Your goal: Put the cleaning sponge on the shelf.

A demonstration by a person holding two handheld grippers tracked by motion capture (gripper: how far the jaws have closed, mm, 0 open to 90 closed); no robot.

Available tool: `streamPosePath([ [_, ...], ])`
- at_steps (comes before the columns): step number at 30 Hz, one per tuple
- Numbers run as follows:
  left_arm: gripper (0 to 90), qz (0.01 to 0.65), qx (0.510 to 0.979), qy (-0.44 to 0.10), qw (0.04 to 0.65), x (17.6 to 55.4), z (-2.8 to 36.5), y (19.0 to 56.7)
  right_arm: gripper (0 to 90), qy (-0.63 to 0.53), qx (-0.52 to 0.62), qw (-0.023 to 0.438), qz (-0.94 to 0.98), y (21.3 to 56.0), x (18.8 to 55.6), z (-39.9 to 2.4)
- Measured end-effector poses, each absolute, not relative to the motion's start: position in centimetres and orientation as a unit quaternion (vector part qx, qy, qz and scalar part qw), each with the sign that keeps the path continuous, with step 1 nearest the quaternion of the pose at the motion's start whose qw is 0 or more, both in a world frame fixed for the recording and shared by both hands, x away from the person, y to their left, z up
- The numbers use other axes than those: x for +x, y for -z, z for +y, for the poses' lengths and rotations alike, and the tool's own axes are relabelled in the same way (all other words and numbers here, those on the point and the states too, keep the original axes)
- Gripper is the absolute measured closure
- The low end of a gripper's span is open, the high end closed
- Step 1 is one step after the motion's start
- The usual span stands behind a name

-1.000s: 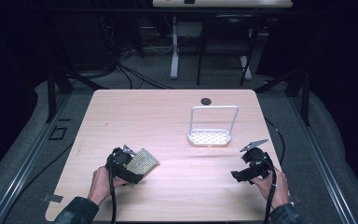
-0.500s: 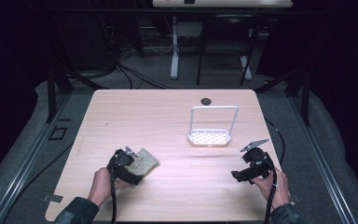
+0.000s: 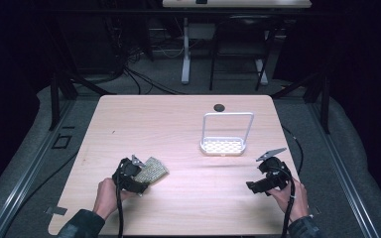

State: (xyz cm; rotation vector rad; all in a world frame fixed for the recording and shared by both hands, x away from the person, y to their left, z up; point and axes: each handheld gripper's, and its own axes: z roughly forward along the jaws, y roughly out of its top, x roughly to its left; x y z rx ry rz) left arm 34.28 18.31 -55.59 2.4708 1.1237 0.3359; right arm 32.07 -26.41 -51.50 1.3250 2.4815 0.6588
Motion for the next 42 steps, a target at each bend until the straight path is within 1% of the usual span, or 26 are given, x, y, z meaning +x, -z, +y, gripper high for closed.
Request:
streamPosePath([
  [8, 48.3, 0.4, 0.883, -0.124, 0.211, 34.2, 18.7, 55.1, 7.9, -0.229, 0.452, 0.125, 0.853, 51.5, 32.1, -26.4],
  [21, 48.7, 0.388, 0.885, -0.113, 0.231, 34.1, 19.0, 54.0, 9.2, -0.226, 0.444, 0.12, 0.859, 51.6, 32.1, -26.3],
  [42, 48.8, 0.371, 0.887, -0.111, 0.25, 34.1, 18.4, 52.7, 9.7, -0.225, 0.438, 0.123, 0.862, 51.5, 32.1, -26.4],
])
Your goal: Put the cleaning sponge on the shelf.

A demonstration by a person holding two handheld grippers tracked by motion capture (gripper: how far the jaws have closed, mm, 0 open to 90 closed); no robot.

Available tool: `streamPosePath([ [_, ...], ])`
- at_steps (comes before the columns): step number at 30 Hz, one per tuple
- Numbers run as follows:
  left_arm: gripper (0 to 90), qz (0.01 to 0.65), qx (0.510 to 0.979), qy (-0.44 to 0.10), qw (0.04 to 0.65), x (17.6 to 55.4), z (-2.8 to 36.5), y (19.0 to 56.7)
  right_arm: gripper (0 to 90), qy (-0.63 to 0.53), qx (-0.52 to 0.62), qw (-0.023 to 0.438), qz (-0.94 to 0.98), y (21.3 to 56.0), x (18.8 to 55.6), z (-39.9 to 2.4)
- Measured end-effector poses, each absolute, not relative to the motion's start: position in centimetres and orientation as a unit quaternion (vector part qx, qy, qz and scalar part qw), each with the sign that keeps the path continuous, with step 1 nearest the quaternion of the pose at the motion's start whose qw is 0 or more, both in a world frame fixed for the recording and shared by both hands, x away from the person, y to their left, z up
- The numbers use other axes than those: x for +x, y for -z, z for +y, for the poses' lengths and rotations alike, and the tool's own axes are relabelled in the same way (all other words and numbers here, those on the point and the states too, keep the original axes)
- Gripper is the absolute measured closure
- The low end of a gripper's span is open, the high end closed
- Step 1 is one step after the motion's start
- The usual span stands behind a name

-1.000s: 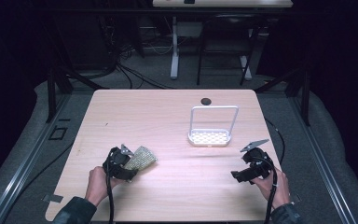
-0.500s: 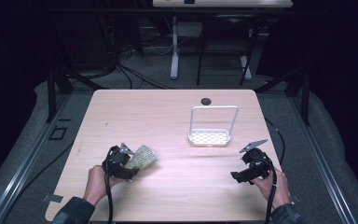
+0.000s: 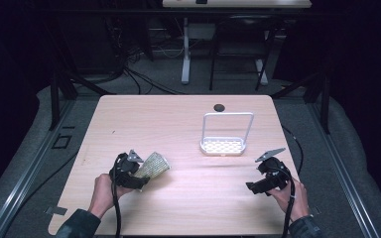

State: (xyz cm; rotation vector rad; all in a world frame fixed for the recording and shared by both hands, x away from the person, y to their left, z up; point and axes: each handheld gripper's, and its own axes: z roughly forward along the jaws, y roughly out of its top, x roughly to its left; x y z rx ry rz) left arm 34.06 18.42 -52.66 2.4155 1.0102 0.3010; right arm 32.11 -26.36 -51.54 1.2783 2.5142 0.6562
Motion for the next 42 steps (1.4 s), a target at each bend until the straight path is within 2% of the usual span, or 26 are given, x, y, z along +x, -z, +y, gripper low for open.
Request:
streamPosePath([
  [20, 49.0, 0.351, 0.889, -0.111, 0.273, 34.0, 17.5, 51.3, 10.2, -0.223, 0.431, 0.121, 0.866, 51.7, 32.2, -26.2],
  [42, 49.0, 0.276, 0.911, -0.098, 0.289, 35.5, 12.4, 50.0, 10.6, -0.231, 0.424, 0.115, 0.868, 51.6, 32.1, -26.2],
])
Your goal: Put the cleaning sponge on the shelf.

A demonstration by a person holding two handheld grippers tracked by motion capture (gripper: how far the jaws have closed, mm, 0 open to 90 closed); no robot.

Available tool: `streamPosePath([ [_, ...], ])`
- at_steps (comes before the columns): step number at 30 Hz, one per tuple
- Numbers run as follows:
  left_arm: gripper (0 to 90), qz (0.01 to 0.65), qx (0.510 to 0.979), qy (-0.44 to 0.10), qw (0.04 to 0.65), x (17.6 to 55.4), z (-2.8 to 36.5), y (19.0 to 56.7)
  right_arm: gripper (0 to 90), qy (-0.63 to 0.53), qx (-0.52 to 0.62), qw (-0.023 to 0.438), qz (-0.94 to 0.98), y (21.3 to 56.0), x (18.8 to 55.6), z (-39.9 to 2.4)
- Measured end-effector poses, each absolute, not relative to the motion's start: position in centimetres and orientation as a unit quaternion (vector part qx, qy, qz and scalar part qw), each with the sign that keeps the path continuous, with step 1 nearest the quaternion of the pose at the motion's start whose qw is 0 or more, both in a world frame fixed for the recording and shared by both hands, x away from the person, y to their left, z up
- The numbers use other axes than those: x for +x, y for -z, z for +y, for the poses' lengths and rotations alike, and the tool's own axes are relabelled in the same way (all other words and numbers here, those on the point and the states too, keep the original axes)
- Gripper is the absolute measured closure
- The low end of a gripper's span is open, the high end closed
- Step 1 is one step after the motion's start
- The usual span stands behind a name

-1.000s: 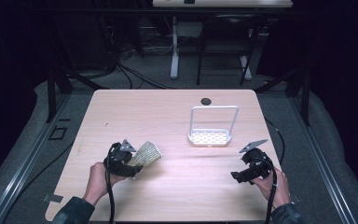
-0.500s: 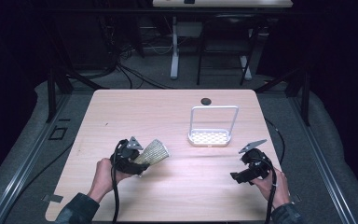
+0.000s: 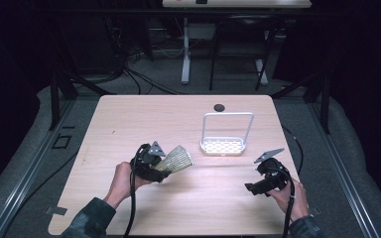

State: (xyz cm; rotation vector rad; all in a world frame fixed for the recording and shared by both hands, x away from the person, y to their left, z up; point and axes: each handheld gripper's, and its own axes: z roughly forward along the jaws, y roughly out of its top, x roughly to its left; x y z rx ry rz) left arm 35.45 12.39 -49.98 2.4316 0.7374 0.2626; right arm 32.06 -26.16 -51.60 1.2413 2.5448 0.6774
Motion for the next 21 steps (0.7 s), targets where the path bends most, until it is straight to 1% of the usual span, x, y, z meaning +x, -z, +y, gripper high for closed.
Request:
streamPosePath([
  [21, 49.0, 0.205, 0.929, -0.095, 0.292, 36.2, 8.1, 49.5, 11.7, -0.235, 0.416, 0.116, 0.871, 51.4, 32.0, -26.2],
])
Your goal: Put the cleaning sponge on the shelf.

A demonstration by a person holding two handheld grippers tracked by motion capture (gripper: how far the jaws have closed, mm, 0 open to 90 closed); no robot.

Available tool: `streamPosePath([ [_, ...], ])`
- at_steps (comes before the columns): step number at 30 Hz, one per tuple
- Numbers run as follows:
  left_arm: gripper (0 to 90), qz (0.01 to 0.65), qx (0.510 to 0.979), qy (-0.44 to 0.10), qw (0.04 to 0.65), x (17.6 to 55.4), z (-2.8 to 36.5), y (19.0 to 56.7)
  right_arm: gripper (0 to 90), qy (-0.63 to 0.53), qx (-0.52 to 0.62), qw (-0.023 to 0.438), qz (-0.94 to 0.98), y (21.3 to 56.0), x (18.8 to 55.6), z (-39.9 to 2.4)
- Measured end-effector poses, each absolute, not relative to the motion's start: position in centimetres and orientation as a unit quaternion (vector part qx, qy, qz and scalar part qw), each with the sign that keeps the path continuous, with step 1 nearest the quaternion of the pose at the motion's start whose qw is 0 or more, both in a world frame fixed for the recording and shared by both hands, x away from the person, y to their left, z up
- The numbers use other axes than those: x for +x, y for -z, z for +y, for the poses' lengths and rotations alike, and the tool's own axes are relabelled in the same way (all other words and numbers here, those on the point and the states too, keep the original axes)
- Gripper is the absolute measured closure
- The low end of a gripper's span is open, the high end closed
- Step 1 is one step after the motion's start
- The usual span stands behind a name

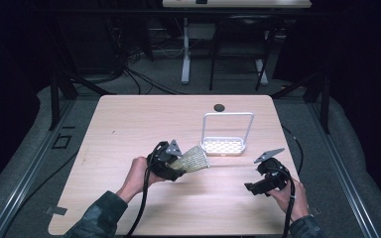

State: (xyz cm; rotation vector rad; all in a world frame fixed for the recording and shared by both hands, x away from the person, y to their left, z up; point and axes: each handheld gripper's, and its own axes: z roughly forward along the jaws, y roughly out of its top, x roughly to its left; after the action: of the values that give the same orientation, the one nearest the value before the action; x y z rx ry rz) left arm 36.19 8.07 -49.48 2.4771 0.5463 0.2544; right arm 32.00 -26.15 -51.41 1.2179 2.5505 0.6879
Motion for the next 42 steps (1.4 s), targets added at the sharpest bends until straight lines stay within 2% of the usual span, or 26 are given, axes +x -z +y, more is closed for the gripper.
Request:
streamPosePath([
  [24, 48.9, 0.127, 0.952, -0.088, 0.264, 37.5, 1.6, 49.9, 12.3, -0.241, 0.405, 0.115, 0.875, 51.3, 31.9, -26.0],
  [42, 48.7, 0.245, 0.924, -0.106, 0.275, 39.5, -1.8, 50.9, 12.6, -0.24, 0.406, 0.113, 0.875, 51.3, 31.9, -26.1],
])
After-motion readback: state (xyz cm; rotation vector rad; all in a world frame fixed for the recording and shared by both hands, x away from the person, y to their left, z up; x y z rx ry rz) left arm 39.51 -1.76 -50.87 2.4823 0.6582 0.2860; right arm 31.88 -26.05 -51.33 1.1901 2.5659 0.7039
